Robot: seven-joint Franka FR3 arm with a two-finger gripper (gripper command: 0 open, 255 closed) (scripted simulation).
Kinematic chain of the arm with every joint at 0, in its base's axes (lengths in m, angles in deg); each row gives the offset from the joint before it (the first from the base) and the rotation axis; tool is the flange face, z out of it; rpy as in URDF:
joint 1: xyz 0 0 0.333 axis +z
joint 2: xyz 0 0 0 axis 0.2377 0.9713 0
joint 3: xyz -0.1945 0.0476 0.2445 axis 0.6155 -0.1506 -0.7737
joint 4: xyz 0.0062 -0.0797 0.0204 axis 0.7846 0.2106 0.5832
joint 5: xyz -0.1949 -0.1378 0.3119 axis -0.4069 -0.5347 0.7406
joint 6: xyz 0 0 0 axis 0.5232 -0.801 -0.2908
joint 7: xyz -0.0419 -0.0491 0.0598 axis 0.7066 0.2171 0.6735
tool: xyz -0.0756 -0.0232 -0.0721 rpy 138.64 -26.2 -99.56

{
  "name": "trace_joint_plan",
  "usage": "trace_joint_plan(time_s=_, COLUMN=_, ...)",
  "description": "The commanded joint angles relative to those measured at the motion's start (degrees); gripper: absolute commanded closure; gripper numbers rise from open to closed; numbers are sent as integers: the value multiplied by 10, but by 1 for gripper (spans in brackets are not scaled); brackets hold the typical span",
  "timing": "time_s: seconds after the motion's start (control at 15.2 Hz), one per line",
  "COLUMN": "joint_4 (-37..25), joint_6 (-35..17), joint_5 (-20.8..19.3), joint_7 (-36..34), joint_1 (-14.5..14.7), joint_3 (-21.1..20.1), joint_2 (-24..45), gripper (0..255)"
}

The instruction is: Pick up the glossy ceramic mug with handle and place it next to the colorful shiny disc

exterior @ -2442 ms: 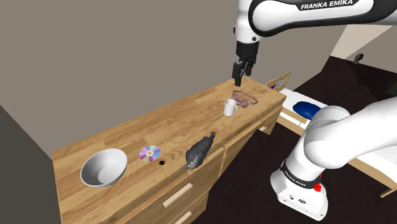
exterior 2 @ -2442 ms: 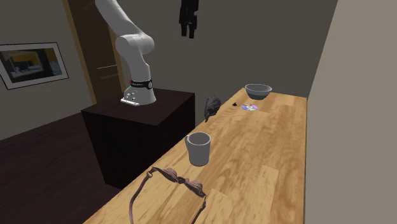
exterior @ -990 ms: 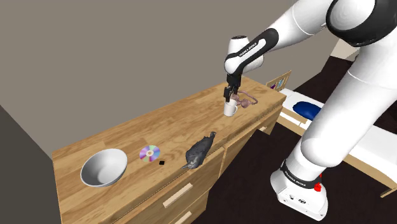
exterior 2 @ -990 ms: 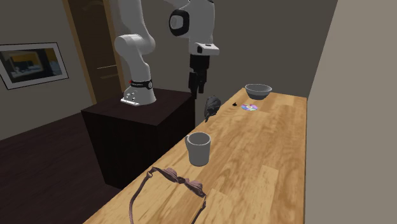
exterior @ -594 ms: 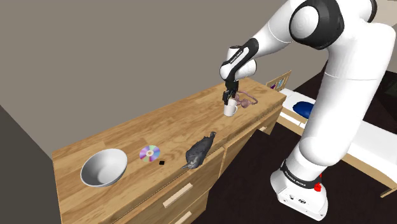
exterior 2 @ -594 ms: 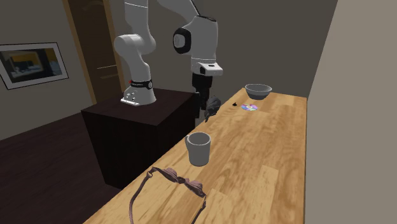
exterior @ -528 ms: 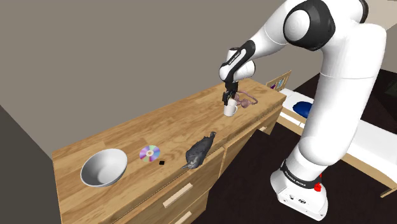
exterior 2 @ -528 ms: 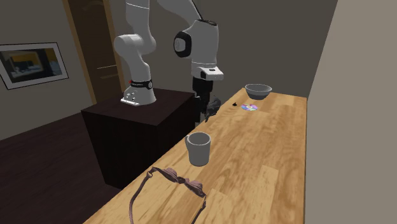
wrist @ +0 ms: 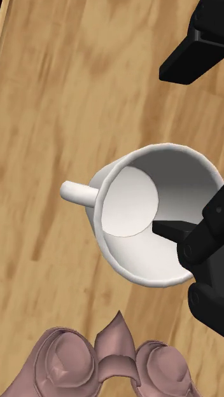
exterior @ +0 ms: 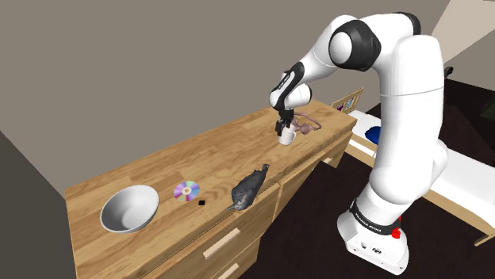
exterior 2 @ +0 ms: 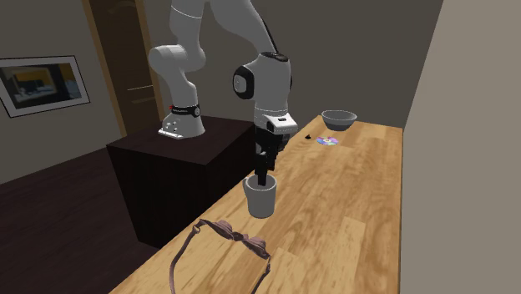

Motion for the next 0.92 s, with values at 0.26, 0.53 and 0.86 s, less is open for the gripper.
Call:
trace_joint_plan(time_s=0.26, joint_4=-8, joint_6=-24, joint_5=11, joint_7=8, joint_1=-9, joint_3=-9, joint_2=32, gripper=0)
trace_joint_plan(time_s=0.53, joint_4=-8, joint_6=-24, joint_5=11, joint_7=8, joint_1=-9, joint_3=-9, joint_2=32, gripper=0)
trace_joint_plan(time_s=0.86, joint_4=-8, joint_6=-24, joint_5=11, joint_7=8, joint_1=-9, joint_3=-9, joint_2=32, gripper=255)
